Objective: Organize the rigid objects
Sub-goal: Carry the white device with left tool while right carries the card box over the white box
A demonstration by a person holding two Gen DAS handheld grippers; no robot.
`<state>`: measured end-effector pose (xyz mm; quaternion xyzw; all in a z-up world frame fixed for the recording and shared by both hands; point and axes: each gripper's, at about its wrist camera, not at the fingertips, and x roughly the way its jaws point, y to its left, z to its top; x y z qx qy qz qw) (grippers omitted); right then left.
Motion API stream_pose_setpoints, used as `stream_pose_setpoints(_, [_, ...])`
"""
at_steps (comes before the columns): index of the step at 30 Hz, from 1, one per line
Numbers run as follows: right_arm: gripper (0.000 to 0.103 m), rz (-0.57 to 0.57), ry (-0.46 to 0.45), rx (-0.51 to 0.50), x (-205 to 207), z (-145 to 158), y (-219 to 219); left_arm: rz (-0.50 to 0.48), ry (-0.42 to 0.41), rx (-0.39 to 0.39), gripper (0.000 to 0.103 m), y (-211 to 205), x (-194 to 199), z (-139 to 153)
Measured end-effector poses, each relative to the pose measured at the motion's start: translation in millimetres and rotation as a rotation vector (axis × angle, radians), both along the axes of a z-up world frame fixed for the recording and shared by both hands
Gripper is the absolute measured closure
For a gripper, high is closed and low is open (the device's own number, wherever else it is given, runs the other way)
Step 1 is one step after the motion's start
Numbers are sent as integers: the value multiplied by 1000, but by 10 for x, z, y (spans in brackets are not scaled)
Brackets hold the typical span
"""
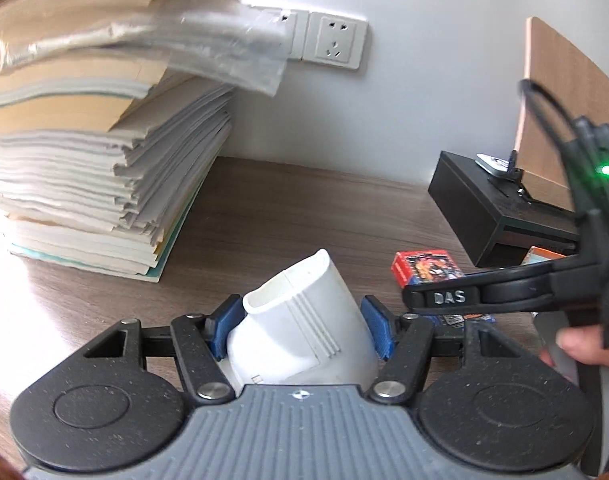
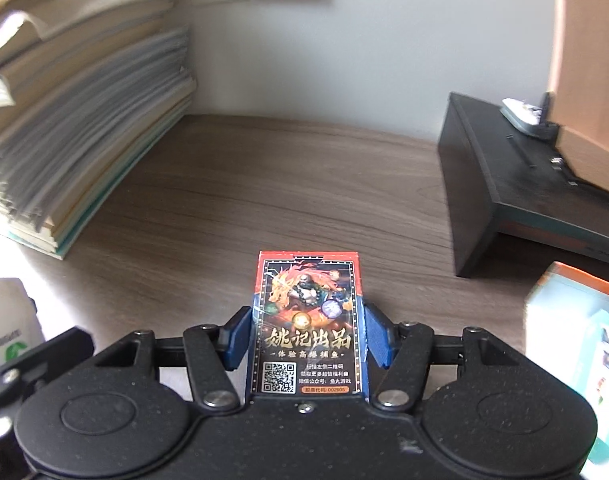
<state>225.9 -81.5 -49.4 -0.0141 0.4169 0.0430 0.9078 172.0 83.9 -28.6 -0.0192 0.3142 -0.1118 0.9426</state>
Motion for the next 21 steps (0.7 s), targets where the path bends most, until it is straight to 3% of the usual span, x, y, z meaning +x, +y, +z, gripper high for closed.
stream_pose_setpoints(7, [32, -95, -57, 30, -595, 354, -261, -58, -18, -22, 37, -170, -242, 214])
stream_pose_setpoints(12, [32, -198, -90, 29, -1134, 577, -540, -156, -47, -22, 37, -448, -517, 375])
stream_pose_setpoints(21, [32, -355, -165, 34, -1922, 923, -1355, -251, -60, -41, 37, -1091, -954, 583])
